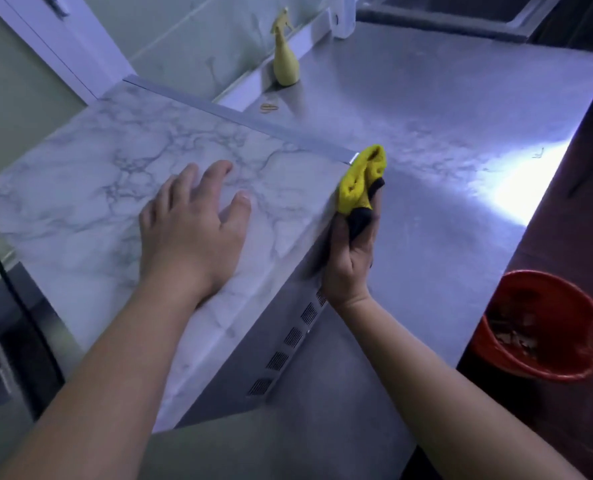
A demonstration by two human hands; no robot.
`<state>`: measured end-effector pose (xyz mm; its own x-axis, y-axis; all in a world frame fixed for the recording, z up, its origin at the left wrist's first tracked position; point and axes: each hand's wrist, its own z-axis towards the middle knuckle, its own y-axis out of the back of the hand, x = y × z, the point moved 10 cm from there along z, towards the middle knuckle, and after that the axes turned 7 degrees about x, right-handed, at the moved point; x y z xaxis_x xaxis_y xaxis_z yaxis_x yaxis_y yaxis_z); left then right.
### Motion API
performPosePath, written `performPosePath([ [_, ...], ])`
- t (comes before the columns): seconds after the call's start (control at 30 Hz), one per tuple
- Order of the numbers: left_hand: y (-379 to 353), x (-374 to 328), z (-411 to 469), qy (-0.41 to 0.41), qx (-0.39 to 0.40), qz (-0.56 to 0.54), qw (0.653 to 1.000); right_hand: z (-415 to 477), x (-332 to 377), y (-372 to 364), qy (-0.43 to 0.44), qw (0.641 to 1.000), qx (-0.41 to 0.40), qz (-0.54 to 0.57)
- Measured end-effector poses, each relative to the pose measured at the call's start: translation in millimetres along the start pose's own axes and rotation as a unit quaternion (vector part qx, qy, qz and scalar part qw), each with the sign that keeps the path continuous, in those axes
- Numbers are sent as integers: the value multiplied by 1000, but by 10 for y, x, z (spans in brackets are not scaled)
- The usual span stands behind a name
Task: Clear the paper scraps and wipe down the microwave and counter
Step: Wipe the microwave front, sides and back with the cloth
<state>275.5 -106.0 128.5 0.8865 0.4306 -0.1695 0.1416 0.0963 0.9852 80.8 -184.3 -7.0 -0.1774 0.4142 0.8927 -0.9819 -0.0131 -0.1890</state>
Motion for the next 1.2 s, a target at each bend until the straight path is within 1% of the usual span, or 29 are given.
performPosePath([
  [0.07, -2, -4, 0, 1, 0, 2, 1000, -106, -405, 87, -129, 990, -19, 51],
  [0.1, 1, -1, 1, 2, -1, 2, 1000, -183, -559, 109, -177, 982, -21, 67],
  [0.17, 6, 2, 9, 4, -2, 1, 1000, -333, -762, 137, -244, 966, -29, 87],
  [0.33, 12, -8, 0, 5, -2, -1, 1000, -487, -955, 168, -326, 936, -76, 109],
  [0.5, 37, -21, -9, 13, 6, -10, 1000, -772, -1101, 188, -457, 866, -112, 170],
  [0.57, 43, -19, -11, 14, 6, -14, 1000, -864, -1065, 277, -490, 834, -124, 220],
  [0.63, 47, -3, -10, 15, 8, -17, 1000, -946, -924, 390, -510, 814, -119, 250],
  [0.67, 41, -7, -10, 14, 11, -17, 1000, -968, -812, 470, -502, 819, -118, 251],
  [0.7, 33, -9, -12, 15, 14, -16, 1000, -949, -642, 562, -471, 839, -119, 243],
  [0.73, 28, -7, -10, 16, 15, -14, 1000, -866, -404, 628, -417, 872, -115, 229],
  [0.8, 22, -3, -2, 18, 18, -12, 1000, -574, 268, 578, -261, 945, -58, 186],
  [0.83, 21, -5, 1, 18, 18, -11, 1000, -448, 608, 473, -180, 969, -19, 167],
  [0.87, 25, -10, 2, 18, 17, -11, 1000, -359, 916, 348, -104, 985, 12, 138],
  [0.93, 51, -26, -6, 17, 11, -17, 1000, -307, 1330, 84, 18, 997, 55, 57],
  [1.0, 79, -36, -23, 4, 6, -19, 1000, -368, 1467, -166, 89, 992, 87, -6],
  [1.07, 87, -40, -37, -14, 5, -4, 1000, -468, 1398, -349, 122, 983, 107, -84],
  [1.13, 81, -33, -17, -18, 3, 2, 1000, -529, 1262, -404, 149, 973, 92, -151],
  [1.2, 71, -15, 26, -3, -5, -11, 1000, -524, 1086, -383, 150, 975, 63, -153],
])
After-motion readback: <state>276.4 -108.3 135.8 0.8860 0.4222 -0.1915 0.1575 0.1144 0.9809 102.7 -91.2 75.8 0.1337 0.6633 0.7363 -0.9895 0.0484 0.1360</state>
